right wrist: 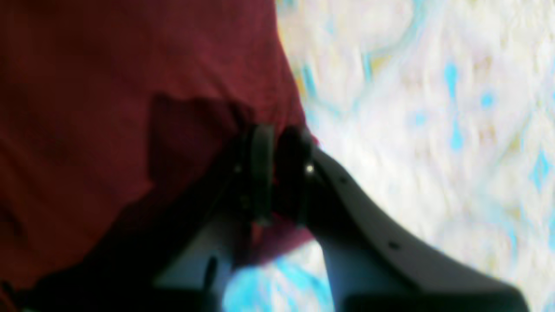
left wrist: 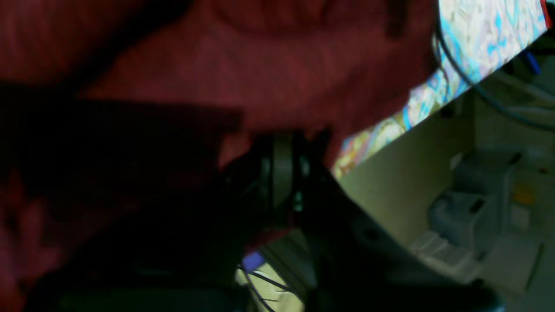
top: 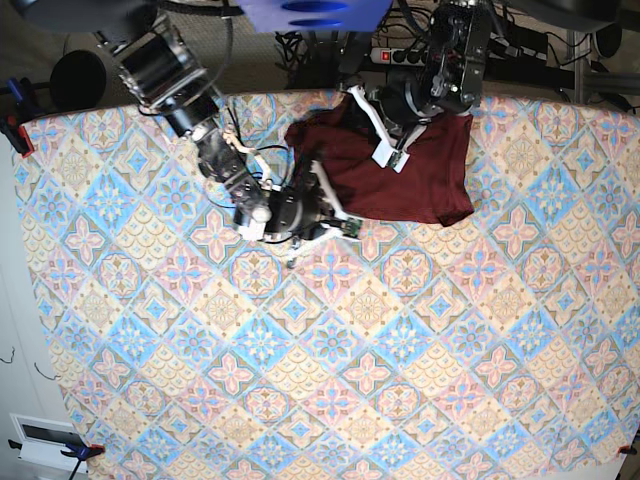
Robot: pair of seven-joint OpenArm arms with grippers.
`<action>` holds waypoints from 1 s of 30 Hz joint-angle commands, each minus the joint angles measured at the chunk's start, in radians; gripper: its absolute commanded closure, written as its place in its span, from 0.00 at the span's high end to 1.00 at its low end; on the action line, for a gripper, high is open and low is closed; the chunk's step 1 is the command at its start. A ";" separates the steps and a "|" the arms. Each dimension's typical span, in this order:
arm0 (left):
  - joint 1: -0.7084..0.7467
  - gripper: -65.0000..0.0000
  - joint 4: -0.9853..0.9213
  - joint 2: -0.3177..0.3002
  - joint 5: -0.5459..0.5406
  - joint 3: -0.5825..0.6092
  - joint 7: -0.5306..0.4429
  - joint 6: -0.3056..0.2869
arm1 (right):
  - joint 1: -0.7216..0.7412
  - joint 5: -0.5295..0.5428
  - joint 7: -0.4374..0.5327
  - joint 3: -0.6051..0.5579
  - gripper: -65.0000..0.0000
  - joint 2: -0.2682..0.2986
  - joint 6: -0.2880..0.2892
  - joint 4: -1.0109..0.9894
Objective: Layout the t-shirt on the table in an organized manner, then fold the t-shirt properly
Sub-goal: 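Grasp the bundle's other end with the left gripper and fold it over, then tuck and flatten the bundle edge with the left gripper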
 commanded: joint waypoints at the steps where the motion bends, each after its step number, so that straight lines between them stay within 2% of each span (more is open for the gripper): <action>1: -0.028 0.00 0.004 -0.008 0.102 -0.010 -0.025 0.043 | 0.018 -0.017 -0.030 0.006 0.12 0.018 0.002 0.038; 4: -0.075 0.00 0.002 -0.005 0.123 -0.004 -0.024 0.043 | 0.012 -0.016 -0.061 0.005 0.12 0.057 0.002 0.104; 8: -0.146 0.00 -0.038 -0.004 0.149 -0.001 -0.025 0.043 | -0.033 -0.016 -0.131 0.008 0.12 0.064 0.002 0.173; 11: -0.200 0.00 -0.068 -0.004 0.154 -0.001 -0.027 0.043 | -0.073 -0.016 -0.158 0.009 0.12 0.067 0.002 0.225; 14: -0.241 0.00 -0.082 -0.007 0.154 -0.006 -0.022 0.043 | -0.085 -0.016 -0.161 0.009 0.12 0.093 0.002 0.270; 18: -0.221 0.00 -0.013 -0.011 0.142 -0.010 -0.015 0.043 | -0.085 -0.016 -0.158 0.040 0.12 0.107 0.002 0.299; 22: -0.114 0.00 0.105 -0.048 0.142 -0.012 -0.015 0.043 | -0.084 -0.016 -0.156 0.170 0.12 0.103 0.002 0.294; 27: -0.016 0.00 0.179 -0.039 0.140 -0.170 -0.015 0.043 | -0.079 -0.016 -0.113 0.282 0.12 0.100 0.002 0.210; 30: -0.013 0.00 0.179 0.021 0.113 -0.291 -0.016 0.043 | -0.079 -0.019 -0.061 0.295 0.12 0.096 0.002 0.127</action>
